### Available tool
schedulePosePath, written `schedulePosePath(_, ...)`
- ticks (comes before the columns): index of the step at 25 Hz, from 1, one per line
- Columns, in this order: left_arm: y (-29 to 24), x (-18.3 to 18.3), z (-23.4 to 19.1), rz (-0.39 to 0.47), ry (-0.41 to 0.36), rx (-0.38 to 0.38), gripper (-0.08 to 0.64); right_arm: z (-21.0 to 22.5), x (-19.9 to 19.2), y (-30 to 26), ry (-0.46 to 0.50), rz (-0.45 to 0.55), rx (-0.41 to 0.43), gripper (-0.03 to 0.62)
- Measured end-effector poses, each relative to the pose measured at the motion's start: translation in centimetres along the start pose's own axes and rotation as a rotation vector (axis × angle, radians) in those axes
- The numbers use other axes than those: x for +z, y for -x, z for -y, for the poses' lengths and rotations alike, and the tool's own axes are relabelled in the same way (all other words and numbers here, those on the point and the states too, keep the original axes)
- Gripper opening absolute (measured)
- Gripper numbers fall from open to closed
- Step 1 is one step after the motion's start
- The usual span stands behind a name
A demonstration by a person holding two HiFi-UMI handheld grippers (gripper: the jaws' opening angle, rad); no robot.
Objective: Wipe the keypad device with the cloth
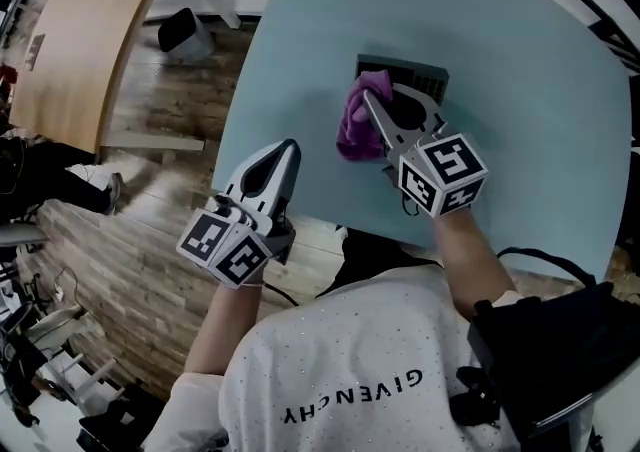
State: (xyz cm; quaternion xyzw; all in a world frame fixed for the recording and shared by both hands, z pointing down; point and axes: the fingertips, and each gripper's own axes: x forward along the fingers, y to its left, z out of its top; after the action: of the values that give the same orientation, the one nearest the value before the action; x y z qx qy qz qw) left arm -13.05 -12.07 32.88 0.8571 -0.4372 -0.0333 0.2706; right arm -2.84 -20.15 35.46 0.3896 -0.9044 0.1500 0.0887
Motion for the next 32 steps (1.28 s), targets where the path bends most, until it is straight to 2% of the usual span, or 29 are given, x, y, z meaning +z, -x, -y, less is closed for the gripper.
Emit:
schedulePosePath(3,-0.9,-0.4,-0.1,0.033,0.011,0.020,0.002,0.9,-2.1,-1.2,-0.025,-0.029,-0.006,0.040)
schedulePosePath(7,-1.1,-0.5,-0.7,0.087,0.085,0.074,0.002,1.6,-3.6,-2.3,-0.017,-0.072,-0.032,0.040)
schedulePosePath(12,-2.2,-1.7,-1.1,0.038,0.097,0.108,0.002,2.0,-3.7,-2.2,0.127,-0.088,-0.062,0.040)
schedulePosePath(16,-3.7,-2.1,0.0,0.031,0.099,0.088,0.002,2.9,-4.0,-0.9,0.176,-0.086,-0.100,0.040)
schedulePosePath(32,-8.0,-3.7,4.4,-0.022,0.053,0.013,0.002,9.3,-5.0,6.2,0.126,-0.062,-0.259,0.041)
